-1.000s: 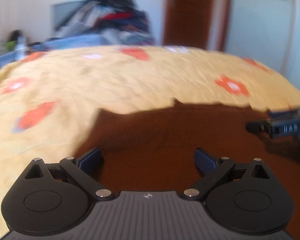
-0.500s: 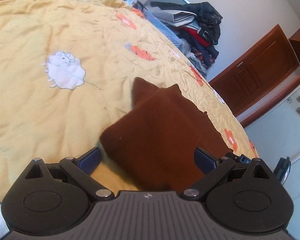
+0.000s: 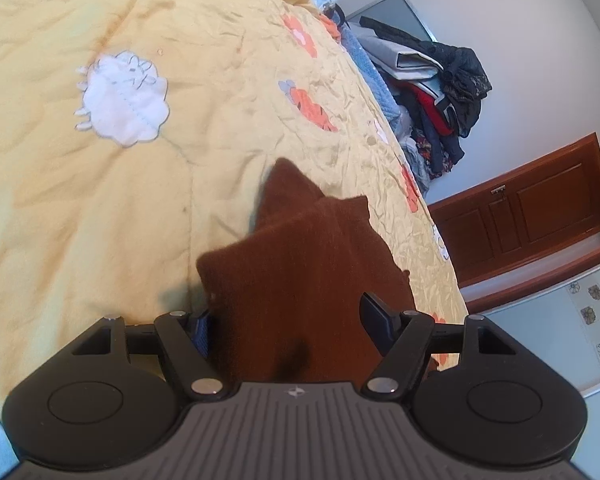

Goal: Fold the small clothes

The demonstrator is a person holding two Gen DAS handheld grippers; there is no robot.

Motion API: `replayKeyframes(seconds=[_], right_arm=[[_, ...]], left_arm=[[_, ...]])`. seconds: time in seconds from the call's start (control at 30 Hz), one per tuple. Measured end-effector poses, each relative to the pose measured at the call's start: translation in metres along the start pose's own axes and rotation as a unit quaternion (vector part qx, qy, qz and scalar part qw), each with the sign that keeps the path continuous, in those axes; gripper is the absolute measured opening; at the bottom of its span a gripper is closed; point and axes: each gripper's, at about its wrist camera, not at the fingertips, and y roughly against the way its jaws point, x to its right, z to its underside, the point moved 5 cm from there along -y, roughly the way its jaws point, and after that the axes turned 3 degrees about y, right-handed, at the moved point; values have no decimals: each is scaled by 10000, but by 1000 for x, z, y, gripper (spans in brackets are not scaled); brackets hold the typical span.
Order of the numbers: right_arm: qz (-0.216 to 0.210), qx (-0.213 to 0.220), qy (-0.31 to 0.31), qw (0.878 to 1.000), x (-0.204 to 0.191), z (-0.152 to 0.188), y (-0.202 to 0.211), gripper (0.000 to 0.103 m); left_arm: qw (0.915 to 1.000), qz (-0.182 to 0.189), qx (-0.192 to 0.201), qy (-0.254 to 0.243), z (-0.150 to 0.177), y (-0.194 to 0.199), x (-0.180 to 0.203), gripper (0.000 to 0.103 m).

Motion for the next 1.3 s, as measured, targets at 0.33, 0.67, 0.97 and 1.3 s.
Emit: replayKeyframes(seconds=[0.33, 0.67, 0.97, 1.3], right_arm=[[-350, -100, -1286, 9910, -11, -32, 21, 103], [-2950, -2247, -1131, 9218, -151, -25, -22, 97], [-2806, -2205, -1037, 9284, -124, -14, -37, 23], [-2326, -1314, -624, 9616, 18, -39, 70, 21]], left_arm=[[9363, -736, 616, -3380, 40, 1, 61, 17], [7587, -521, 896, -6431, 144, -2, 97, 17], [7172, -430, 847, -6904, 157, -6, 111, 17], [6439, 1058, 270, -7572, 281, -11, 176, 17]])
